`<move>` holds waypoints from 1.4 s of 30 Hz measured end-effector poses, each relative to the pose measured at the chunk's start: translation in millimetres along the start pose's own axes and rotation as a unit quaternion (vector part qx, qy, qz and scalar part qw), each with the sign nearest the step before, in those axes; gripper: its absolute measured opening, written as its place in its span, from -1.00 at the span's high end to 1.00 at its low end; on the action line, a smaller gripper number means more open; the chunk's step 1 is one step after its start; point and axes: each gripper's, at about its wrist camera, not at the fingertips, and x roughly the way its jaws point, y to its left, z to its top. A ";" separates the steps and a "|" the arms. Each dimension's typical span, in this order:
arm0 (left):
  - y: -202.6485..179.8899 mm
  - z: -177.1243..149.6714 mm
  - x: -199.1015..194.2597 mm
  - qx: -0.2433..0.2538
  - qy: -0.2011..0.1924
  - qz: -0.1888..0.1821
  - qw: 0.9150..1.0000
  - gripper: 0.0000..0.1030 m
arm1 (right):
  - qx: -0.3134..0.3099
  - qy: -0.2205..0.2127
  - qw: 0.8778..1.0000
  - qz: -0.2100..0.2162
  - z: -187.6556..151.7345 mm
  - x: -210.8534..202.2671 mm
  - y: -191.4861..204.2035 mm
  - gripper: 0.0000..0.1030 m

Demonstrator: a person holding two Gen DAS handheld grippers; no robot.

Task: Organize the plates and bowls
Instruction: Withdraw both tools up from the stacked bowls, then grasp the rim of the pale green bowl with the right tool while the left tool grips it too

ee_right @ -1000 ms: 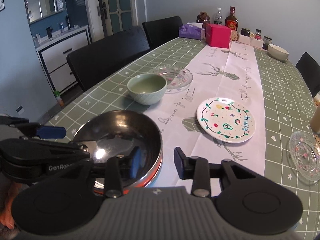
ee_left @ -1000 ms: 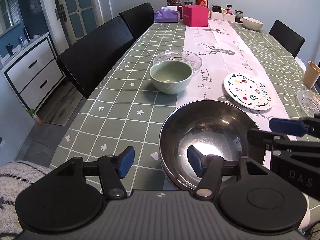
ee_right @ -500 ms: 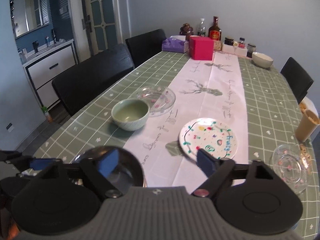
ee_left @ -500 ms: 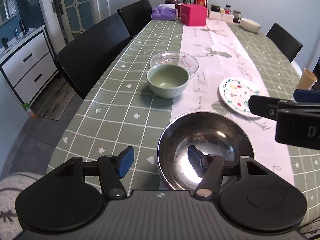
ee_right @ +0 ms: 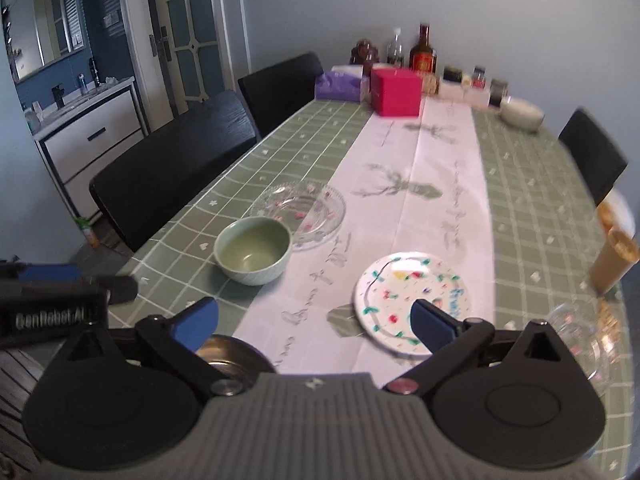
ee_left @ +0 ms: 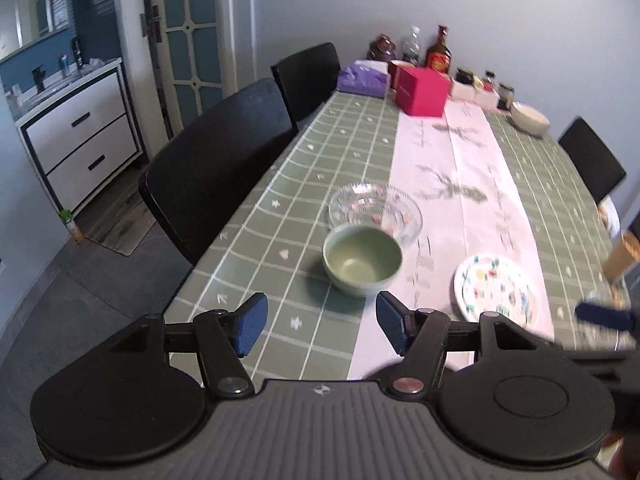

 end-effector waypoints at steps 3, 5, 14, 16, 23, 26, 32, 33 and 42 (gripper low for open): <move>1.3 24.8 12.1 -0.006 0.002 -0.004 1.000 -0.43 | 0.023 -0.008 1.000 0.016 14.6 3.8 -7.4 -0.94; 3.8 39.8 27.5 -0.001 0.006 -0.043 0.999 -0.54 | 0.031 -0.007 0.999 0.018 25.6 10.5 -9.8 -0.94; 6.8 73.7 119.5 -0.033 0.033 -0.119 0.992 -0.34 | 0.034 0.032 0.995 0.086 51.7 76.1 -17.9 -0.62; 10.7 76.2 134.0 -0.051 0.043 -0.121 0.990 -0.34 | 0.043 0.037 0.995 0.080 56.1 93.8 -22.8 -0.60; 14.5 68.8 170.7 -0.024 0.101 -0.096 0.990 -0.02 | 0.086 0.067 0.989 0.099 54.6 147.4 -31.8 -0.43; 17.0 63.4 188.2 -0.027 0.114 -0.096 0.989 -0.02 | 0.086 0.077 0.988 0.102 50.7 168.5 -27.2 -0.38; 11.5 56.1 211.1 -0.009 0.139 -0.102 0.985 0.10 | 0.092 0.108 0.984 0.107 41.4 206.0 -18.1 -0.12; 10.4 56.0 212.2 -0.004 0.139 -0.101 0.985 0.10 | 0.097 0.108 0.983 0.110 40.8 209.3 -19.0 -0.12; 10.3 48.6 228.3 0.009 0.161 -0.099 0.982 0.28 | 0.100 0.112 0.982 0.118 36.2 219.5 -18.1 0.05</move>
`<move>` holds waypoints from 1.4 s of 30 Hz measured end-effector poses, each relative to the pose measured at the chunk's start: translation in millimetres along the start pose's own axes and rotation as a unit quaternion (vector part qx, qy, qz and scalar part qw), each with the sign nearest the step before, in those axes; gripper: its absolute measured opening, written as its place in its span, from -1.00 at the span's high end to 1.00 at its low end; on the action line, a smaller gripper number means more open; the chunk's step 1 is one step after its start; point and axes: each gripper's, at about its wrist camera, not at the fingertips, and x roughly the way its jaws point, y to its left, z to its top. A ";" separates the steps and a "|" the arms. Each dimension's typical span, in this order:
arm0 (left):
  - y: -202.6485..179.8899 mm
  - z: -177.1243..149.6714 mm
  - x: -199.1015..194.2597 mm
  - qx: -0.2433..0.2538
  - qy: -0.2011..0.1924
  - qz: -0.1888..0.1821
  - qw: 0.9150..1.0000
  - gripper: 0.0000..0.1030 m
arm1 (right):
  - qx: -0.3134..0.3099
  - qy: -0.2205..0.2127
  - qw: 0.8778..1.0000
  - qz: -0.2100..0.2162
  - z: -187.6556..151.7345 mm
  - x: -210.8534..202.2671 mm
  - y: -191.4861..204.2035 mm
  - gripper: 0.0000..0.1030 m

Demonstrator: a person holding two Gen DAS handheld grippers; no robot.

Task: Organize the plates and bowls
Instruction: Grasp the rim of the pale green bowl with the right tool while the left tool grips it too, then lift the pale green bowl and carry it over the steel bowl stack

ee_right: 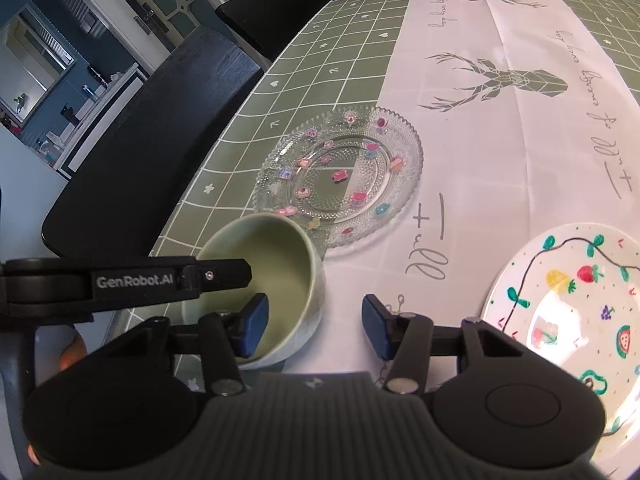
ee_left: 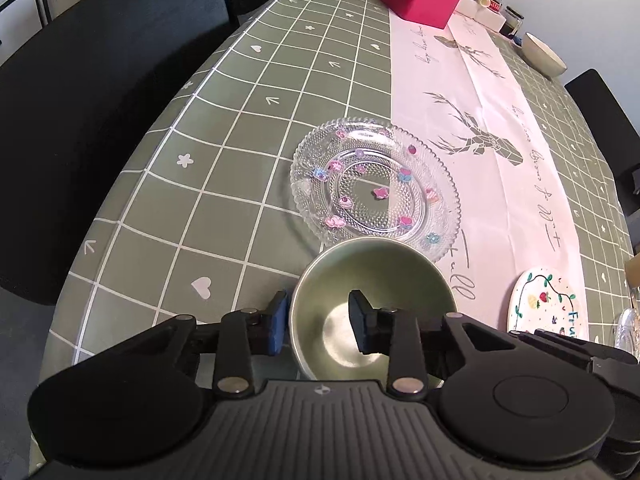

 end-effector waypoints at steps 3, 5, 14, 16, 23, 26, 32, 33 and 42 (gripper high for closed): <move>-0.1 -0.9 -0.3 -0.002 -0.001 0.010 1.000 0.46 | -0.003 0.000 1.000 0.002 -0.7 2.9 2.9 0.14; 1.7 -1.2 -0.7 -0.008 0.001 0.019 1.000 0.63 | -0.008 -0.002 1.000 0.002 -2.3 4.1 6.3 0.30; 8.4 1.2 -1.1 -0.016 0.016 0.012 1.000 0.83 | 0.014 -0.006 1.000 0.010 -6.4 4.1 -1.6 0.57; 6.5 0.6 -1.0 -0.015 0.014 0.016 1.000 0.82 | 0.017 -0.006 1.000 0.013 -6.6 3.5 -2.0 0.57; -5.8 -3.1 3.6 0.014 0.003 0.048 0.999 0.77 | -0.007 0.000 1.000 0.002 -4.6 6.4 4.4 0.55; -8.5 -4.6 5.3 0.020 0.000 0.054 0.998 0.76 | -0.007 0.009 1.000 0.002 -1.7 10.2 3.6 0.55; -5.4 -5.1 14.4 0.014 0.018 0.047 0.999 0.60 | 0.015 0.027 0.999 0.004 1.8 20.8 -2.1 0.41; -4.0 -5.4 16.8 0.010 0.024 0.044 0.999 0.46 | 0.019 0.027 0.999 0.006 2.3 21.3 -3.5 0.42; -12.2 -12.7 16.9 0.055 0.002 0.038 0.998 0.54 | 0.029 0.014 0.999 0.011 2.6 18.2 -6.0 0.65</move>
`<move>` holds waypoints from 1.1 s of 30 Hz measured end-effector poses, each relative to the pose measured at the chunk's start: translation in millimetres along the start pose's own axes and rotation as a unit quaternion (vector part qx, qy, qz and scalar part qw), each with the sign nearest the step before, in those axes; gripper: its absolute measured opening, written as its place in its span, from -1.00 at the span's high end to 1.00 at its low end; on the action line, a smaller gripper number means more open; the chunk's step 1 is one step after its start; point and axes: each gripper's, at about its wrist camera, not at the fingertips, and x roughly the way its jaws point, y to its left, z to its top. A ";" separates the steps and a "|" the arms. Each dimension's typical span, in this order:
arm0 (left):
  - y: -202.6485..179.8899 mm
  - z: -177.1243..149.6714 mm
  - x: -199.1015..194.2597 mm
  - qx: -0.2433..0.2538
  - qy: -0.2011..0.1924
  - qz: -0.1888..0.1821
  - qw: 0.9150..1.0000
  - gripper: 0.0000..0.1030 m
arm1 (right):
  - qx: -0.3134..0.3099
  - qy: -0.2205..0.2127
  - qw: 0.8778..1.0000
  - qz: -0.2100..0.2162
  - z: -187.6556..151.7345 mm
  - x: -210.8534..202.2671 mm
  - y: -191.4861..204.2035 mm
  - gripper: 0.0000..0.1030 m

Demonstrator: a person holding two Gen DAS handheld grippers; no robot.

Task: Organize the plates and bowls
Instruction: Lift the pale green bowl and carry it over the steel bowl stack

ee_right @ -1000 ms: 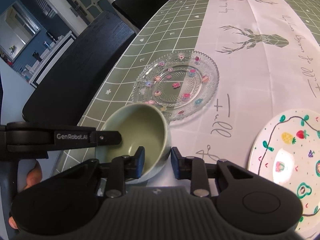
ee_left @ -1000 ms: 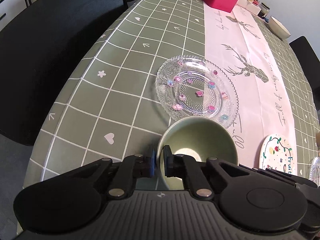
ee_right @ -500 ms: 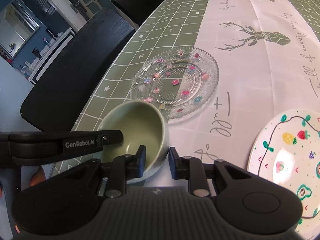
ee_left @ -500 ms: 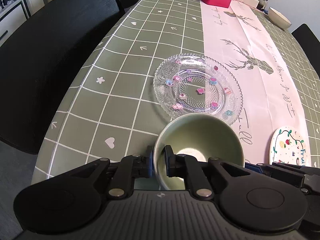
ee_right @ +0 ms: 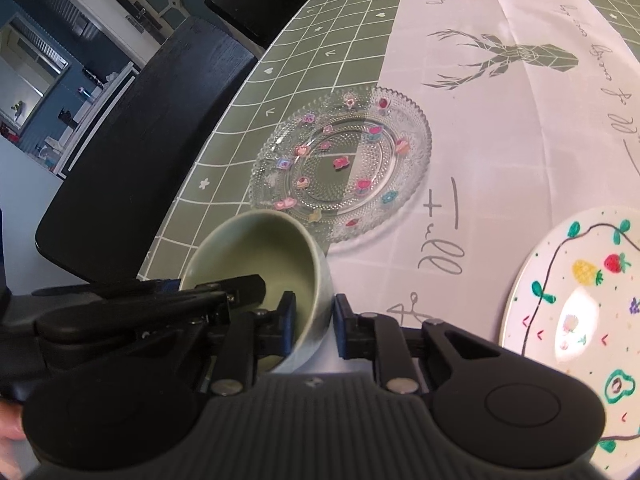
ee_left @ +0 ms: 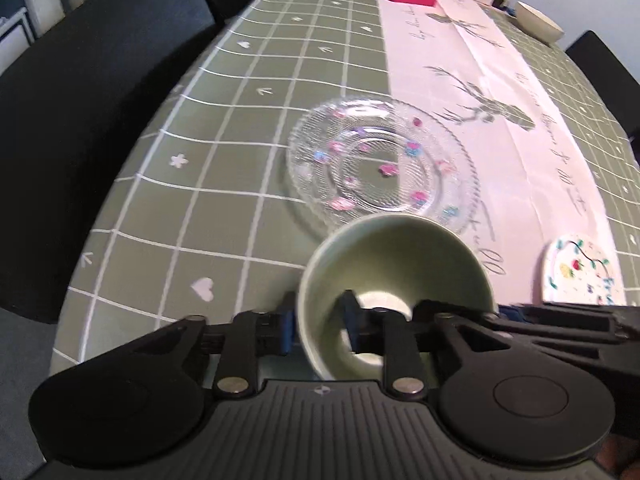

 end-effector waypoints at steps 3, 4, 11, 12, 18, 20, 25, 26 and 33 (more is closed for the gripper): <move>-1.7 -1.6 -2.3 -0.010 -0.003 0.007 1.000 0.61 | 0.010 -0.001 1.000 0.000 0.1 -0.8 -2.2 0.69; -1.2 -0.8 -3.5 -0.016 -0.002 0.006 1.000 0.66 | 0.010 0.000 1.000 -0.003 -0.1 -1.0 -2.0 0.70; -1.1 1.6 -13.9 -0.029 -0.001 -0.009 1.000 0.75 | 0.029 0.006 1.000 -0.007 -2.0 -6.5 -8.2 0.80; -2.9 0.8 -16.2 -0.024 -0.005 -0.009 1.000 0.75 | 0.031 0.004 1.000 -0.006 -2.2 -9.0 -8.9 0.80; -4.3 -1.6 -34.3 -0.041 -0.012 -0.026 0.999 0.76 | 0.047 -0.005 0.999 0.002 -5.3 -29.5 -8.2 0.80; -2.8 -3.7 -43.2 -0.055 -0.010 -0.036 0.998 0.77 | 0.047 0.002 0.999 -0.001 -7.9 -36.7 -5.3 0.80; -1.6 -12.2 -63.1 -0.056 -0.011 -0.048 0.997 0.77 | 0.057 0.009 0.998 0.007 -17.1 -59.0 2.5 0.80; -1.1 -14.0 -66.5 -0.059 -0.008 -0.053 0.997 0.77 | 0.058 0.008 0.998 0.007 -18.2 -63.6 4.5 0.80; -5.0 -29.0 -91.0 -0.064 0.001 -0.052 0.997 0.76 | 0.059 0.035 0.998 0.000 -30.3 -85.2 17.1 0.80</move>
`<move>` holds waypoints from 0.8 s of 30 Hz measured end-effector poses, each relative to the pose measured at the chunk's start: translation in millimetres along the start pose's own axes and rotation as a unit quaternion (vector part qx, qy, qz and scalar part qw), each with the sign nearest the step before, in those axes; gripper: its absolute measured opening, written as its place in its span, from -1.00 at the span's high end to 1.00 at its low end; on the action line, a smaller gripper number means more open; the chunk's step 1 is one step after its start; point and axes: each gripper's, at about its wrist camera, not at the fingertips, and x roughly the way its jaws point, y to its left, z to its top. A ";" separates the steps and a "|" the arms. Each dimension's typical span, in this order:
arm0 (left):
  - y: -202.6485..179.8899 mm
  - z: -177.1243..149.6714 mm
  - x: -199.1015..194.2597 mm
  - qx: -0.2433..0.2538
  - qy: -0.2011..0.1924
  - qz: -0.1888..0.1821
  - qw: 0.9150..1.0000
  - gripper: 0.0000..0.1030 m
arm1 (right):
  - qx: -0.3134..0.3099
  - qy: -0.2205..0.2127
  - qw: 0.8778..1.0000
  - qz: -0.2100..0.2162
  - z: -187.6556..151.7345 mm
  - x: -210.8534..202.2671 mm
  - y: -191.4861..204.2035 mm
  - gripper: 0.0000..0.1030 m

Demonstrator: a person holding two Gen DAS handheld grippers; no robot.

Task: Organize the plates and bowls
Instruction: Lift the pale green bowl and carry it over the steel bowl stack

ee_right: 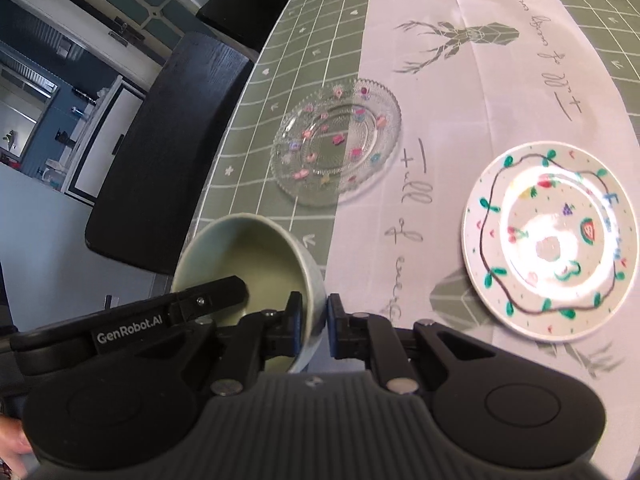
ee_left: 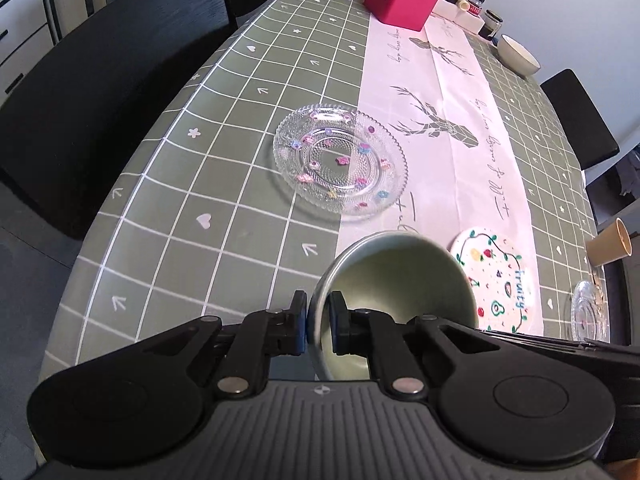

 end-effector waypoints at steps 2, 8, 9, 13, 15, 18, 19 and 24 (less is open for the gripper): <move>-4.4 -5.4 -9.7 0.010 -0.013 -0.001 1.000 0.76 | 0.001 0.001 1.000 0.000 -5.0 -7.6 2.2 0.80; -18.1 -17.2 -39.7 0.036 -0.045 0.001 0.998 0.77 | -0.006 -0.012 1.000 0.006 -14.7 -35.2 9.2 0.80; -19.1 -19.4 -42.7 0.037 -0.044 0.003 0.998 0.77 | -0.006 -0.008 1.000 0.007 -16.8 -37.9 9.9 0.80; -24.0 -29.5 -50.7 0.041 -0.031 0.005 0.999 0.77 | 0.010 0.019 1.000 0.005 -27.6 -41.6 9.3 0.80; -28.8 -36.6 -56.8 0.054 -0.030 0.005 0.998 0.77 | 0.013 0.028 1.000 0.003 -34.8 -45.2 8.0 0.80; -36.3 -46.5 -66.4 0.069 -0.034 0.000 0.997 0.76 | 0.009 0.029 1.000 0.003 -46.1 -57.0 6.5 0.80; -38.5 -49.6 -68.4 0.070 -0.032 -0.002 0.997 0.76 | 0.007 0.027 1.000 0.001 -50.5 -61.9 5.8 0.80; -44.4 -66.9 -70.4 0.070 -0.010 -0.006 0.997 0.75 | 0.003 0.039 0.999 -0.011 -70.1 -72.3 3.6 0.76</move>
